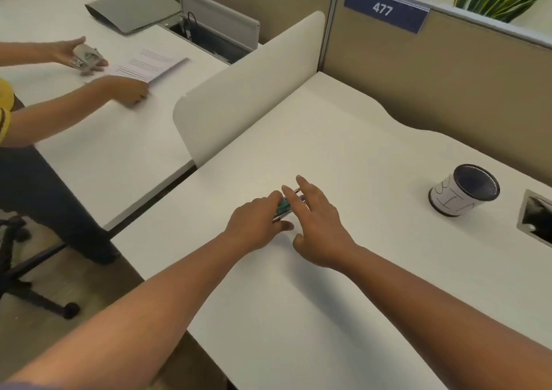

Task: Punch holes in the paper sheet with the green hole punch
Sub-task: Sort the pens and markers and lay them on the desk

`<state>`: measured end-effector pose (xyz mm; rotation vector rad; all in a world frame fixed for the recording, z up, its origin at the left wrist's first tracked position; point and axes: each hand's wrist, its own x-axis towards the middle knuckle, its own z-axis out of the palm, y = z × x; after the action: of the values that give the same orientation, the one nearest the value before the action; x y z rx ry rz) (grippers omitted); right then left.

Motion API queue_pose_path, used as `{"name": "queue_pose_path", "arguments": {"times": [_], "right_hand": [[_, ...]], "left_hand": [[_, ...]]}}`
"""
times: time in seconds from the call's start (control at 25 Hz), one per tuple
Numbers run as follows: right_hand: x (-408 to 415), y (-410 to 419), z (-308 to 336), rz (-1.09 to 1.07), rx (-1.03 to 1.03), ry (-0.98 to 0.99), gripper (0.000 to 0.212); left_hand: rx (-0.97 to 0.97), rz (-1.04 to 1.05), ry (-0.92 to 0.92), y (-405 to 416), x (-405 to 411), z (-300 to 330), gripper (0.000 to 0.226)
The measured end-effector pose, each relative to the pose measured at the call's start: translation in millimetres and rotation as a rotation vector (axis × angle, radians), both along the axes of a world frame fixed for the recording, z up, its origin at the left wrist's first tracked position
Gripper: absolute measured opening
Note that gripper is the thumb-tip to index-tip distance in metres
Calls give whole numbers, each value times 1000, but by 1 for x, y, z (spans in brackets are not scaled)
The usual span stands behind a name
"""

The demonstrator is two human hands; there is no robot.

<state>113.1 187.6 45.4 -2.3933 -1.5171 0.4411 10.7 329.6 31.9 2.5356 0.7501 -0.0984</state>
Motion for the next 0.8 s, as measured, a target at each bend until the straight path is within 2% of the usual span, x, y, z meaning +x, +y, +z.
{"name": "queue_pose_path", "arguments": {"times": [0.28,0.4,0.48,0.6,0.8], "right_hand": [[29,52,-34,139,-85,-69,70],[33,53,-48,189,-69,-54,71],[34,51,-57,213,-35,-41,72],[35,46,-65,233,-1,-60,70],[36,37,-73,294,-24,-136,66]], "left_hand": [[231,-53,26,43,10,-37,43],[453,-99,38,39,5,-52,51],[523,-76,-10,32,2,-57,60],[518,-29,-53,23,-4,-59,64],[443,-35,47,18,-20,-54,84]]}}
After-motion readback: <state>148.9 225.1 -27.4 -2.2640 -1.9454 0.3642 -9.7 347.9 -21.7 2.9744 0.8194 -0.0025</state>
